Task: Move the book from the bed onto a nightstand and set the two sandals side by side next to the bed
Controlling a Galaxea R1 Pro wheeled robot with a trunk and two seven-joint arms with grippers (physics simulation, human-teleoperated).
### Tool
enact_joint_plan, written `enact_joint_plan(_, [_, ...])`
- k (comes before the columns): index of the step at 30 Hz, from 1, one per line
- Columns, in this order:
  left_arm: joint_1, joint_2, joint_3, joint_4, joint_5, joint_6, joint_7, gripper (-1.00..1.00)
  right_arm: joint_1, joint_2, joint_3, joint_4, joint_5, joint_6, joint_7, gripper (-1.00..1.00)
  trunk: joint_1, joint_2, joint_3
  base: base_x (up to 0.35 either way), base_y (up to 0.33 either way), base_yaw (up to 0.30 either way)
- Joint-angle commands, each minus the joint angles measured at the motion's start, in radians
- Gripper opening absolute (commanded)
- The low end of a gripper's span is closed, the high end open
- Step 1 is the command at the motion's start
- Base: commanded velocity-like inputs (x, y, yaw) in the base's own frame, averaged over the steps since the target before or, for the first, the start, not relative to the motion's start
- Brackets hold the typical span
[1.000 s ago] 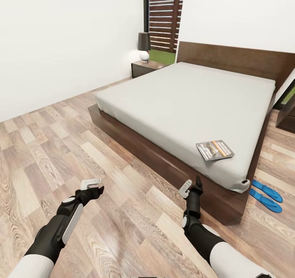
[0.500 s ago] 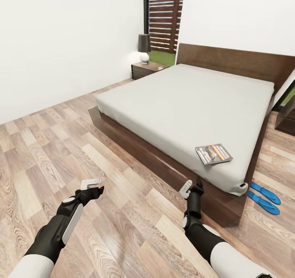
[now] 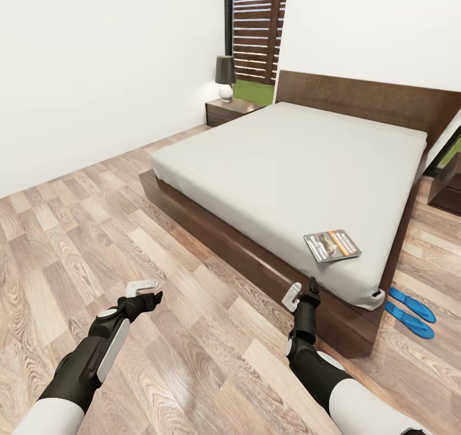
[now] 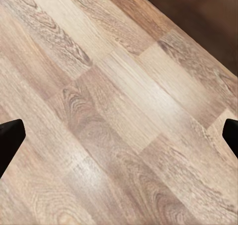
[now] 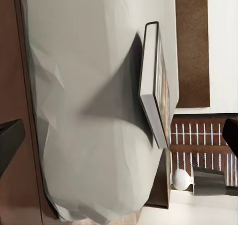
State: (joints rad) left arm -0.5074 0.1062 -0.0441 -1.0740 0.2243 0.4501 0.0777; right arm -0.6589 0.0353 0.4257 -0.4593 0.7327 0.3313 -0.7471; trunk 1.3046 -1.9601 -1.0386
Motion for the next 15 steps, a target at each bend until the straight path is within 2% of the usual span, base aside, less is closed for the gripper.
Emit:
enact_joint_plan(1, [0.000,0.001,-0.003,-0.001,0.010,0.004,0.008,1.00,-0.001,0.000,0.002,0.001,0.006,0.009,-0.002,1.00,0.000,0.000,-0.001,0.000,0.000,0.000])
enact_joint_plan(15, [0.000,0.001,-0.005,-0.001,0.009,0.004,0.008,1.00,-0.001,0.000,0.002,0.001,0.005,0.010,-0.001,1.00,0.000,0.000,-0.001,0.017,-0.008,0.000])
